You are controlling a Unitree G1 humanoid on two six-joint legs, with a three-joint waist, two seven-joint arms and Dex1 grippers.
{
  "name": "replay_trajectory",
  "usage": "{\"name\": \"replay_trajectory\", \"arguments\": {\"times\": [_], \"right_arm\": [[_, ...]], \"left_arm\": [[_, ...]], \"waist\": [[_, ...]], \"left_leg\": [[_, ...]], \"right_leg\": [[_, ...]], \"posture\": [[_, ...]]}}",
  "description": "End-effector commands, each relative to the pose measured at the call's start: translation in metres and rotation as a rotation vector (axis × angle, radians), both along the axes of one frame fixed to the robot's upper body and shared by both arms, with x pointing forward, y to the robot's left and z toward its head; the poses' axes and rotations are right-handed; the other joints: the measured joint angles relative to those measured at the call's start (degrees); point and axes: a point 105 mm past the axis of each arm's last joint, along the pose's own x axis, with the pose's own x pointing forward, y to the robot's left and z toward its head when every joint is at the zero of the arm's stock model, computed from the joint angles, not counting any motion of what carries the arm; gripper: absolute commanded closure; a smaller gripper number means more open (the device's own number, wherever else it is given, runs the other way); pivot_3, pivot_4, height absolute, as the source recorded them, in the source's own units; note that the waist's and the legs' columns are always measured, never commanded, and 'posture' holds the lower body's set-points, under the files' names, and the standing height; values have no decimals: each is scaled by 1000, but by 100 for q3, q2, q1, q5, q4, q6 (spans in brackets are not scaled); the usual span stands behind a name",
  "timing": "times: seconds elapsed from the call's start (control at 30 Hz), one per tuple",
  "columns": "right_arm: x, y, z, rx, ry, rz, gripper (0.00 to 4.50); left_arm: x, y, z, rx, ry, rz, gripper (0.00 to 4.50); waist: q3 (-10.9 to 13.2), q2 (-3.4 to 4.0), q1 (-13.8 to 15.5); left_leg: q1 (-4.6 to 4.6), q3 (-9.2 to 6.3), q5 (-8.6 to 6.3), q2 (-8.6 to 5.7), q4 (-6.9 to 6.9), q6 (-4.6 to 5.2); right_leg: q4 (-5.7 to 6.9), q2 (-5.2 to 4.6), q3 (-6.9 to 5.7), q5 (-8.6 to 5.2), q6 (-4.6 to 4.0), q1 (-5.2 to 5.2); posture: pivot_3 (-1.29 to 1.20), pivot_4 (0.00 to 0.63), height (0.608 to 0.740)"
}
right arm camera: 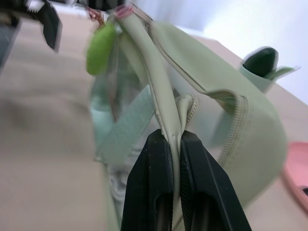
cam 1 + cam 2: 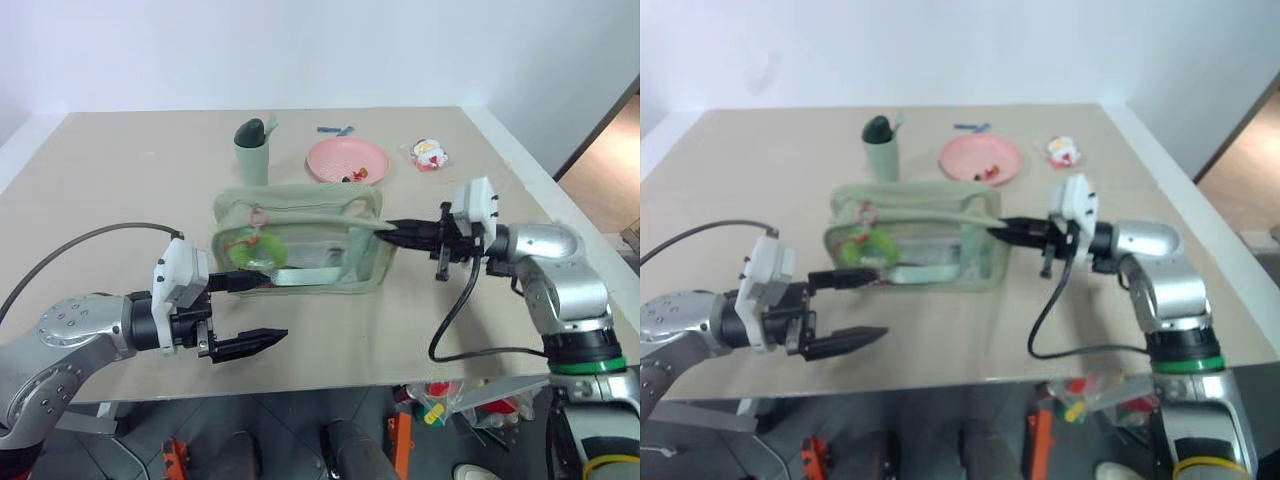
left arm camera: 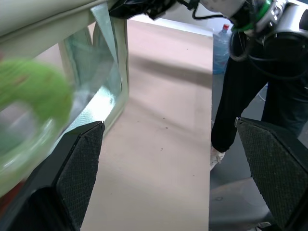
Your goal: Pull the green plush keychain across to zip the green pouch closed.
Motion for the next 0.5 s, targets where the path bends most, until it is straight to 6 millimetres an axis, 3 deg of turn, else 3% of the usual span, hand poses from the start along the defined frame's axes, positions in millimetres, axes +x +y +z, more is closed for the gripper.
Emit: {"name": "replay_trajectory", "arguments": {"times": [0.03,0.3,0.5], "right_arm": [[3,-7,4,-53,-40,25,4436],[-6,1,-6,-22,0,43,4436],[-11,3,-9,-15,17,36,4436]], "left_arm": [[1,-2,5,10,-66,33,0],[28,25,18,-111,-187,386,0],[25,28,15,-154,-211,436,0]], "waist": [[0,0,1],[-1,-1,0],[-2,-1,-6]], "left_leg": [[0,-2,0,0,-1,0],[3,-10,-2,3,-5,3],[19,-9,-1,6,0,2]], "right_leg": [[0,1,-1,4,7,0],[2,1,-4,5,11,5],[4,7,-3,13,4,16]], "posture": [[0,150,740],[0,150,740],[0,150,740]]}}
